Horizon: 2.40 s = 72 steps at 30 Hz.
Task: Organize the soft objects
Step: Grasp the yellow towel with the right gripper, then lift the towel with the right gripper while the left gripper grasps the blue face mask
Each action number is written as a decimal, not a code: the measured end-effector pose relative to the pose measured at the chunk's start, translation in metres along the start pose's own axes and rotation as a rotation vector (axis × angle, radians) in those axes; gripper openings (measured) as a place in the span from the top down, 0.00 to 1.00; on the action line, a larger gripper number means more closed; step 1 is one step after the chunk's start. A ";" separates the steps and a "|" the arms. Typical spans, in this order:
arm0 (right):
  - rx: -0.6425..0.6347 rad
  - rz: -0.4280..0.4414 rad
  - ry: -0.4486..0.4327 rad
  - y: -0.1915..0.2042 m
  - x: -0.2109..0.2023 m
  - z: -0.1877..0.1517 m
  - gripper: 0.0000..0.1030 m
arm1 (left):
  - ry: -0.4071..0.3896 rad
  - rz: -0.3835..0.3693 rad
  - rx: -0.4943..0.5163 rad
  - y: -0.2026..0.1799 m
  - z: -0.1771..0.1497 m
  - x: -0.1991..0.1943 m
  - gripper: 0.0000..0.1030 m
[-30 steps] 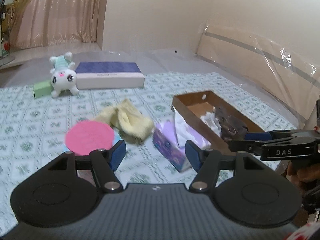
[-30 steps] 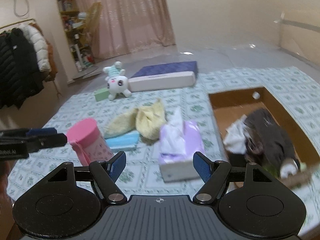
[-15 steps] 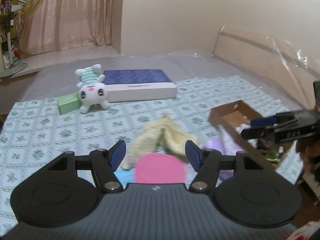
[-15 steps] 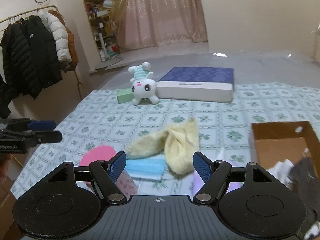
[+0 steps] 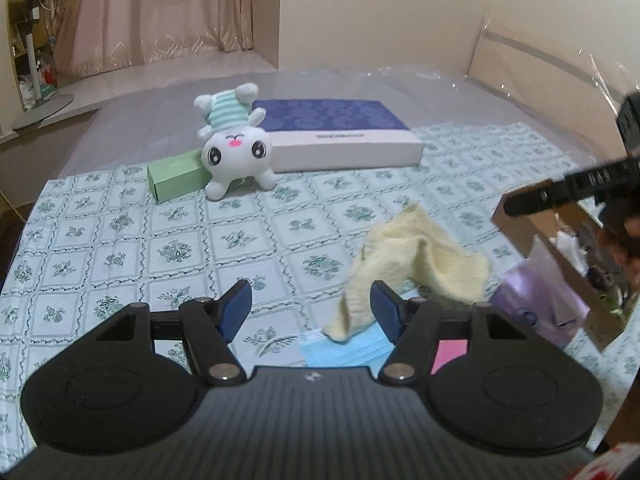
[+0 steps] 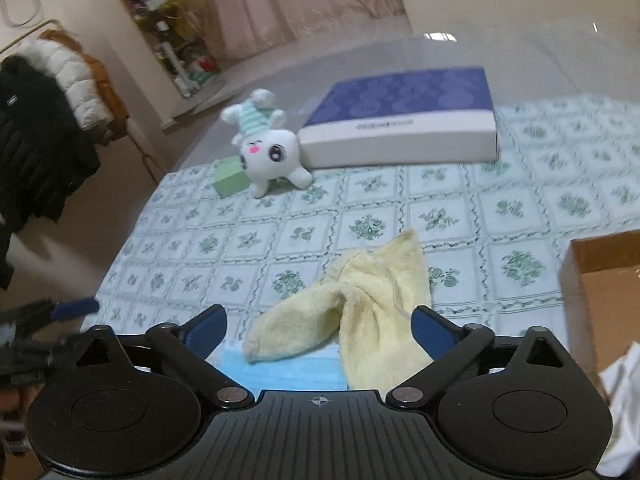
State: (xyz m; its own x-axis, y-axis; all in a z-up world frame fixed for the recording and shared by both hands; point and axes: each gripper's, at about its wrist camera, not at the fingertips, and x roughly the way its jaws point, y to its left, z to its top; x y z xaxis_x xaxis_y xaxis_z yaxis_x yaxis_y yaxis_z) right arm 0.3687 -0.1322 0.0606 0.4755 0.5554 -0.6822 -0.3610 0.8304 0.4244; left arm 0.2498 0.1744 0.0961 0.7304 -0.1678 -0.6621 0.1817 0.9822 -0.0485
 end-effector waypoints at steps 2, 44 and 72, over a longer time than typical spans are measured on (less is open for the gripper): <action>0.020 -0.005 0.031 -0.004 0.021 0.008 0.01 | 0.016 -0.001 0.005 0.005 -0.001 0.012 0.40; -0.190 -0.219 0.231 -0.013 0.153 0.010 0.86 | 0.146 -0.066 -0.041 0.040 -0.038 0.116 0.40; -0.066 -0.223 0.001 -0.049 0.082 0.052 0.86 | 0.209 -0.410 0.619 -0.004 0.005 0.203 0.36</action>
State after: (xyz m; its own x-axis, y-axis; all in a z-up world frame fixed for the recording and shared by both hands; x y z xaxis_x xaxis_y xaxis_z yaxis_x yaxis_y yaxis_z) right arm 0.4674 -0.1254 0.0148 0.5486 0.3586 -0.7553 -0.2989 0.9278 0.2234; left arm 0.4008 0.1358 -0.0344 0.3971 -0.4280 -0.8118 0.7908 0.6085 0.0660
